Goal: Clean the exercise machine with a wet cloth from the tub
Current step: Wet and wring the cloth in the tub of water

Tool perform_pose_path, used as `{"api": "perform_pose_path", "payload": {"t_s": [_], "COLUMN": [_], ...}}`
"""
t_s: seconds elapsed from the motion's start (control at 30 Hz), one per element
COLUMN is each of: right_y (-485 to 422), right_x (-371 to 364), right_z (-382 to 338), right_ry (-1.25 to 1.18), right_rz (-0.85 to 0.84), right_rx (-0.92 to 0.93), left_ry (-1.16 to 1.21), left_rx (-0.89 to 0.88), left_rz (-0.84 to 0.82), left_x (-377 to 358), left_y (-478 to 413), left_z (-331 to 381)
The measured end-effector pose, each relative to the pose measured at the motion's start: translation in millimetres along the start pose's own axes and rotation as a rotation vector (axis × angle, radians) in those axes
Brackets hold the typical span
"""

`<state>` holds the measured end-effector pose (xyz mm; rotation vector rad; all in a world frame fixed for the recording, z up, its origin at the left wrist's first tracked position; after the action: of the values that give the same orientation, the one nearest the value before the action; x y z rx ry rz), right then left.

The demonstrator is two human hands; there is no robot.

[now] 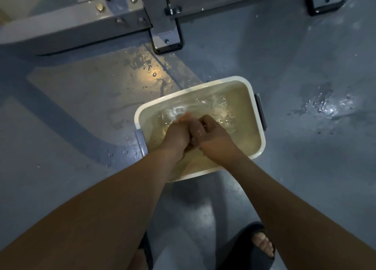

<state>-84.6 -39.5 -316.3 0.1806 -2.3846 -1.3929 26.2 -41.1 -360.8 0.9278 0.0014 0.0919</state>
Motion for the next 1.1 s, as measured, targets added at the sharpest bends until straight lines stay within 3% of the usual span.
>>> {"api": "perform_pose_path", "payload": {"t_s": [0.1,0.23,0.33,0.4,0.47,0.6,0.67,0.77,0.87,0.97,1.1], "right_y": [17.0,8.3,-17.1,-41.6,-55.6,-49.4,-23.8,21.1,41.8,42.9,56.5], "right_x": [4.0,11.4,19.2,23.6,18.4,-17.2,-20.4,-11.2,-8.7,0.4,25.2], "right_z": [-10.8,-15.4,-16.1,-6.3,5.5,17.2,6.7,-12.1,-19.5,-16.6,-25.3], "right_ry": [-0.044,0.096,0.299,0.575,0.707,0.386,0.159,-0.006,0.207,0.297,0.004], "right_rz": [0.07,0.224,0.311,0.415,0.463,0.147,0.06,0.092,0.172,0.275,0.434], "right_rx": [0.116,0.133,0.04,-0.035,-0.085,-0.18,-0.096,0.088,0.226,0.186,0.067], "left_ry": [0.149,0.078,0.012,-0.009,0.056,0.157,0.156,0.229,0.236,0.23,0.27], "left_rx": [0.057,0.129,0.092,0.069,0.083,0.141,0.178,0.211,0.237,0.258,0.289], "left_rz": [0.043,-0.045,-0.05,-0.012,0.046,0.049,0.039,0.012,0.024,0.092,0.004], "left_x": [-10.2,-19.9,-16.0,-14.4,-13.3,-15.7,-10.0,0.8,2.2,6.1,3.5], "left_y": [8.7,12.4,7.5,7.7,8.1,5.0,8.9,23.6,44.0,58.9,82.3], "left_z": [3.4,0.2,0.6,3.9,5.9,7.9,7.5,12.4,19.2,24.7,34.8]}}
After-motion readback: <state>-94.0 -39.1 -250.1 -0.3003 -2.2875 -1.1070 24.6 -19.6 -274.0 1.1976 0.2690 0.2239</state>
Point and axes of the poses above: each hand's wrist, its own y-axis away from the middle knuckle, its own x-axis out of the back of the hand, z = x × y, the point moved 7 cm from there along -y, towards the middle knuckle, and after that the axes turned 14 degrees about -x, right-handed, at the moved point
